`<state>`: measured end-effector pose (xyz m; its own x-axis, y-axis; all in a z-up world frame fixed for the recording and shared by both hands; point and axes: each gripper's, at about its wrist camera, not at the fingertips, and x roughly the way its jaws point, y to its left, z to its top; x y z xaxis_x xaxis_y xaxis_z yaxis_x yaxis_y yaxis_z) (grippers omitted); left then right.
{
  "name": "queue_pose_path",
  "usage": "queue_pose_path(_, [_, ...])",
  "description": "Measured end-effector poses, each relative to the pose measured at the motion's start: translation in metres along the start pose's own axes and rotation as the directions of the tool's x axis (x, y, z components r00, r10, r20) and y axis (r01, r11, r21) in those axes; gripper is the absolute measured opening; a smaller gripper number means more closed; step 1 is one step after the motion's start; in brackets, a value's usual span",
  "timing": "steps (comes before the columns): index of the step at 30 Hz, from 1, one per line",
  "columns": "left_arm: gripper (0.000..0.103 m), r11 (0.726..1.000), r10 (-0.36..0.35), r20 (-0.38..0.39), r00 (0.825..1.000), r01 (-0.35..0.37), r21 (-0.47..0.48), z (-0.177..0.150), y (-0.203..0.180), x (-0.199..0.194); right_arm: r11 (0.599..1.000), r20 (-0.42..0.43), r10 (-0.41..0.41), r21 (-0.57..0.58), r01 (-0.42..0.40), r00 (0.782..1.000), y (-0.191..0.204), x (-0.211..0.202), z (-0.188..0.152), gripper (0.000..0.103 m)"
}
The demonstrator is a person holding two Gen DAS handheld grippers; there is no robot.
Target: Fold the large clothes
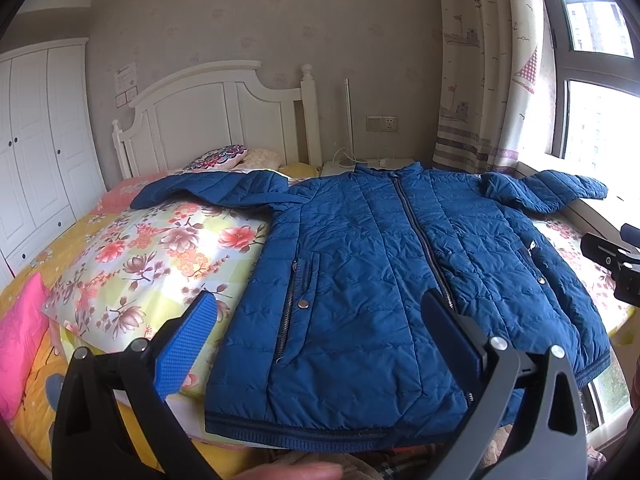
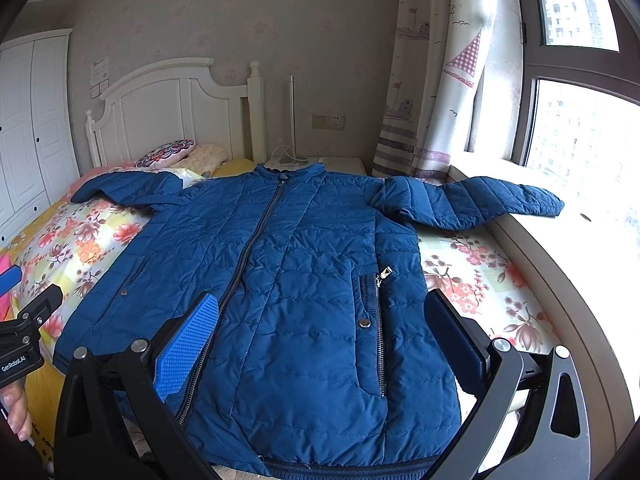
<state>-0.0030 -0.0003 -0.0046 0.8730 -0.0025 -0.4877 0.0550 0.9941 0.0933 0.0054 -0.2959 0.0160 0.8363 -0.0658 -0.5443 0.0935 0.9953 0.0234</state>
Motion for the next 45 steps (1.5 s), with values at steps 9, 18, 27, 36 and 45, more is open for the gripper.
queue_pose_path(9, [0.101,0.999,-0.012,-0.002,1.0,0.012,0.035,0.001,-0.012,0.004,1.0,-0.014,0.01,-0.012,-0.01,1.0,0.005,0.005,-0.002,0.099])
queue_pose_path(18, [0.101,0.998,-0.023,-0.03,0.999,0.024,0.059,0.002,-0.021,0.019,1.0,-0.038,0.013,-0.014,-0.014,0.999,0.006,0.014,-0.008,0.099])
queue_pose_path(27, [0.101,0.991,-0.058,-0.226,0.973,0.082,0.101,0.032,-0.038,0.122,0.998,-0.109,-0.03,-0.054,0.024,0.994,-0.009,0.067,-0.012,0.099])
queue_pose_path(36, [0.101,0.992,0.057,-0.417,0.907,-0.003,0.129,0.074,-0.051,0.294,0.988,-0.294,-0.066,0.113,0.103,0.953,-0.109,0.193,0.024,0.099])
queue_pose_path(45, [0.101,0.999,-0.048,-0.404,0.913,0.042,-0.023,0.07,-0.028,0.366,0.848,-0.364,-0.167,0.421,0.322,0.916,-0.242,0.315,0.073,0.099])
